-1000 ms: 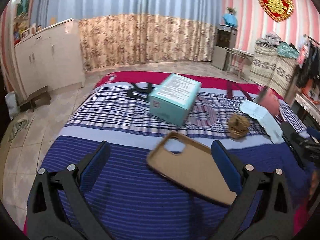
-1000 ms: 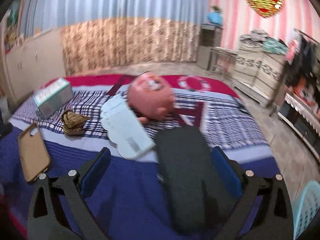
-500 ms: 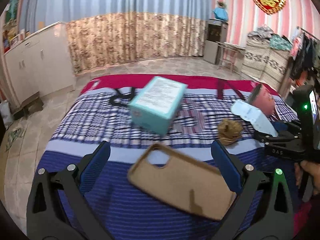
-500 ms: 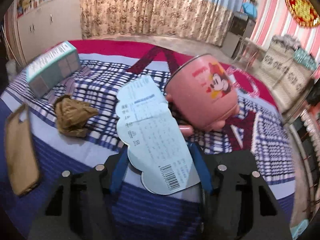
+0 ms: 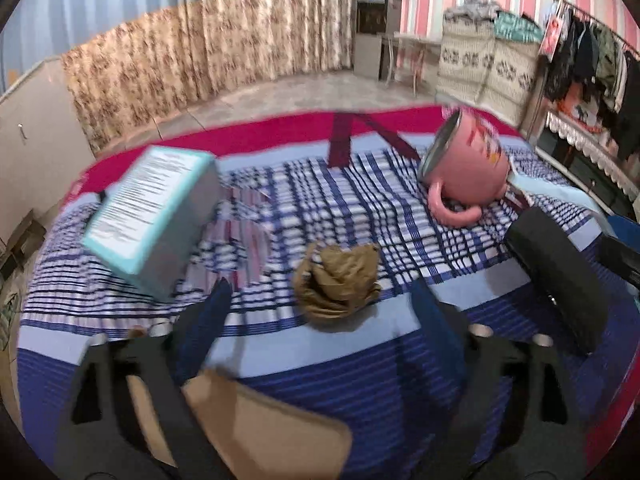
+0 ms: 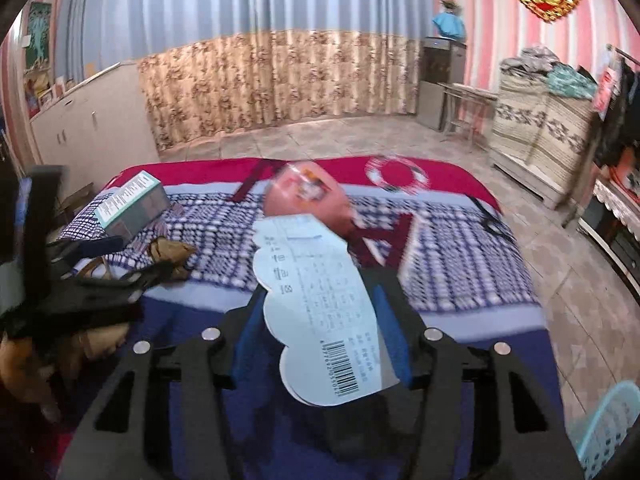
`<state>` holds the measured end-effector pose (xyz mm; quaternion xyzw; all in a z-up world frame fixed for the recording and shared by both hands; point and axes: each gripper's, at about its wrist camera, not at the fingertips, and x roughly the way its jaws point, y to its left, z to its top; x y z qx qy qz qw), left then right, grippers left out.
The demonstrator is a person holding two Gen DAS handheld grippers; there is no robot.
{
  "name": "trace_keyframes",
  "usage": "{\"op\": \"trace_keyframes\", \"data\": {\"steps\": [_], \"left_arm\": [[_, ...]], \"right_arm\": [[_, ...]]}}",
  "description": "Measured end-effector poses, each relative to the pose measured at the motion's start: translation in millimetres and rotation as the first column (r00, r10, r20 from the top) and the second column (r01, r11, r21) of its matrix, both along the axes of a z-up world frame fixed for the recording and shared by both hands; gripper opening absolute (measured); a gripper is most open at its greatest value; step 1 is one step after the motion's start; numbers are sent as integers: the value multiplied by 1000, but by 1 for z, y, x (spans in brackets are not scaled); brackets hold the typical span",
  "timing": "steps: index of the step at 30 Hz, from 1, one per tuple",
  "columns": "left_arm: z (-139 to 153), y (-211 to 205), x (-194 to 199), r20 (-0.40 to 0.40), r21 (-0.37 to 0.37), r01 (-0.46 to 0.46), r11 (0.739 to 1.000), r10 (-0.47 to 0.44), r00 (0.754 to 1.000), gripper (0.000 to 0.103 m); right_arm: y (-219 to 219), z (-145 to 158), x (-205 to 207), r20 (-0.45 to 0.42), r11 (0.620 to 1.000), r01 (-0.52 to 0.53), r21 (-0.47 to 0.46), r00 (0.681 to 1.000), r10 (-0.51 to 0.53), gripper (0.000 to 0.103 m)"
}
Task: Collect trash
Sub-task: 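Grasp the brown crumpled paper with the left gripper while the right holds the receipt, then carry the brown paper and the receipt over the basket, then open the left gripper to drop the brown paper into the basket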
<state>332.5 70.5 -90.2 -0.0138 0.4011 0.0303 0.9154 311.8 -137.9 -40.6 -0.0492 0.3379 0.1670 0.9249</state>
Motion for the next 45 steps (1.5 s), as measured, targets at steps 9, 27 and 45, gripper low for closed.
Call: {"op": "trace_keyframes", "data": {"steps": [9, 27, 45], "left_arm": [[-10, 1, 3, -19, -52, 0, 999, -1, 1000, 48], [62, -172, -84, 191, -16, 275, 961, -267, 945, 47], [45, -352, -120, 189, 35, 526, 850, -523, 831, 48]], "right_arm": [[-80, -8, -55, -1, 990, 139, -23, 990, -139, 53], [-263, 10, -158, 106, 853, 521, 34, 847, -521, 53], [-360, -12, -188, 133, 713, 689, 130, 700, -702, 53]]}}
